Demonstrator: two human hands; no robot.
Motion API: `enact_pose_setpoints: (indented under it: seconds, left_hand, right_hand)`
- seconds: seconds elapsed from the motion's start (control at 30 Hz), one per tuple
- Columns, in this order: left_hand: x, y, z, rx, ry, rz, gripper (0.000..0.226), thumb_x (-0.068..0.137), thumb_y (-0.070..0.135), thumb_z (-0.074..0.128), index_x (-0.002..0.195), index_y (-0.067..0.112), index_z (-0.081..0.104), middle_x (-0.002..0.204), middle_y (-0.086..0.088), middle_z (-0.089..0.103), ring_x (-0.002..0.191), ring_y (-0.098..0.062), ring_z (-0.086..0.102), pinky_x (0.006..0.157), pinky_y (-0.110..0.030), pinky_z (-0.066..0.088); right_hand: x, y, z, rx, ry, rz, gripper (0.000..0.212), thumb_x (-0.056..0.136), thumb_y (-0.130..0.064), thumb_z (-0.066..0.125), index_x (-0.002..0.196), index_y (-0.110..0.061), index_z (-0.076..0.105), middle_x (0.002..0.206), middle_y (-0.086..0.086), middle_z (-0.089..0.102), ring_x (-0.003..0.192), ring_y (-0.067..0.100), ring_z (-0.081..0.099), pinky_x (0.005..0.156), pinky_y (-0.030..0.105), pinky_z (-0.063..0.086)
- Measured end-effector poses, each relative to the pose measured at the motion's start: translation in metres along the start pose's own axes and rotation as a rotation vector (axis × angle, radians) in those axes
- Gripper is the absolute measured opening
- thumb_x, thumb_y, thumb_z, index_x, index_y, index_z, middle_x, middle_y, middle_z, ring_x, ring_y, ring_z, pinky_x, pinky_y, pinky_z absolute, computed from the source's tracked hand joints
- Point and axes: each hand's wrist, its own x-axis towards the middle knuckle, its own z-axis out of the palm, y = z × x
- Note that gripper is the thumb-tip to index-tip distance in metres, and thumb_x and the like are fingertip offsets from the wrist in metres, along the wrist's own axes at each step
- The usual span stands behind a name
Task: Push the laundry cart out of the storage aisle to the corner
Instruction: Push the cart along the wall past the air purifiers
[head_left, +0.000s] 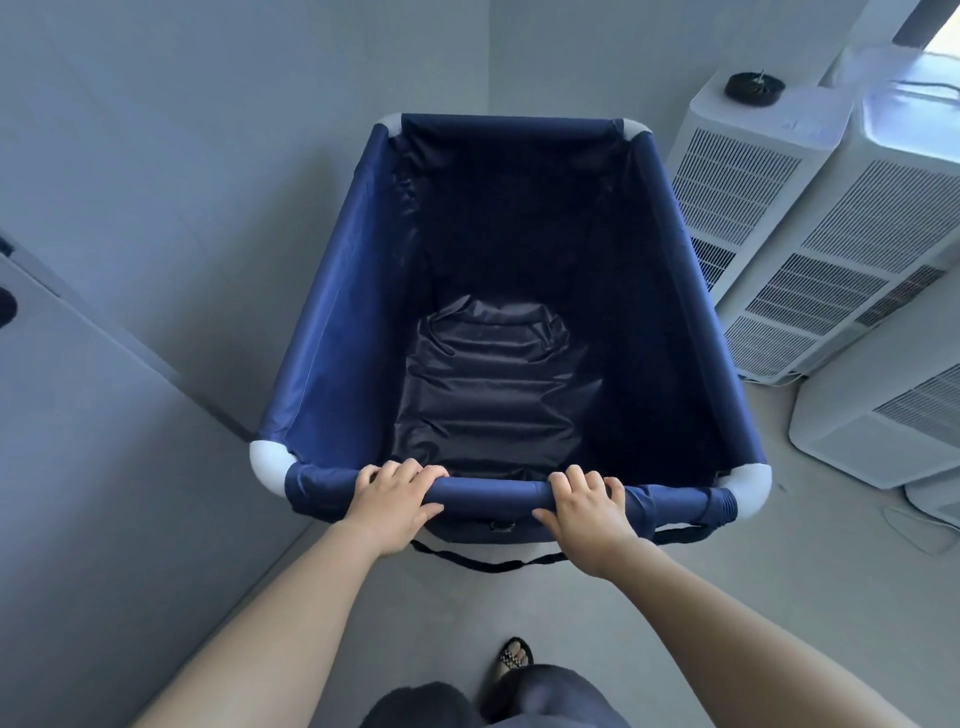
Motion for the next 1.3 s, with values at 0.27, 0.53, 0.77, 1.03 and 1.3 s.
enact_pose_setpoints:
  seconds: [0.27, 0.53, 0.77, 1.03, 1.3]
  left_hand:
    - [0.047, -0.009, -0.027, -0.05, -0.114, 0.004, 0.043, 0.097, 0.048, 0.031, 0.139, 0.039, 0.025, 0.132, 0.007, 0.04, 0.124, -0.02, 0.035, 0.107, -0.04, 0.02]
    - [0.102, -0.02, -0.055, -0.071, -0.136, 0.026, 0.042, 0.096, 0.048, 0.032, 0.137, 0.04, 0.026, 0.133, 0.007, 0.041, 0.124, -0.02, 0.036, 0.107, -0.04, 0.021]
    - [0.143, -0.033, -0.072, -0.117, -0.105, 0.059, 0.042, 0.093, 0.048, 0.038, 0.134, 0.044, 0.028, 0.13, 0.01, 0.043, 0.123, -0.019, 0.037, 0.107, -0.04, 0.021]
    - [0.174, -0.042, -0.081, -0.116, 0.043, 0.073, 0.039, 0.094, 0.049, 0.039, 0.132, 0.042, 0.034, 0.125, 0.013, 0.049, 0.119, -0.017, 0.042, 0.104, -0.038, 0.024]
    - [0.186, -0.047, -0.072, -0.026, 0.267, 0.124, 0.042, 0.086, 0.048, 0.058, 0.124, 0.029, 0.055, 0.107, 0.01, 0.062, 0.098, -0.019, 0.059, 0.091, -0.041, 0.04]
  right_hand:
    - [0.045, 0.011, -0.02, 0.007, -0.027, 0.009, 0.044, 0.097, -0.05, 0.03, 0.124, -0.016, 0.038, 0.121, 0.003, 0.042, 0.109, 0.025, 0.041, 0.104, 0.041, 0.023]
    - [0.097, 0.022, -0.047, 0.021, -0.044, 0.031, 0.046, 0.097, -0.05, 0.03, 0.128, -0.016, 0.036, 0.123, 0.002, 0.042, 0.113, 0.024, 0.041, 0.107, 0.041, 0.021]
    - [0.139, 0.032, -0.065, 0.087, -0.025, 0.048, 0.049, 0.095, -0.055, 0.032, 0.127, -0.019, 0.039, 0.121, 0.0, 0.045, 0.114, 0.023, 0.042, 0.108, 0.04, 0.021]
    - [0.174, 0.037, -0.079, 0.075, 0.01, 0.065, 0.048, 0.093, -0.056, 0.033, 0.125, -0.02, 0.041, 0.12, 0.0, 0.047, 0.113, 0.023, 0.044, 0.105, 0.039, 0.024]
    - [0.187, 0.037, -0.082, 0.071, 0.038, 0.082, 0.052, 0.092, -0.059, 0.034, 0.127, -0.021, 0.041, 0.119, -0.002, 0.048, 0.113, 0.022, 0.044, 0.107, 0.038, 0.023]
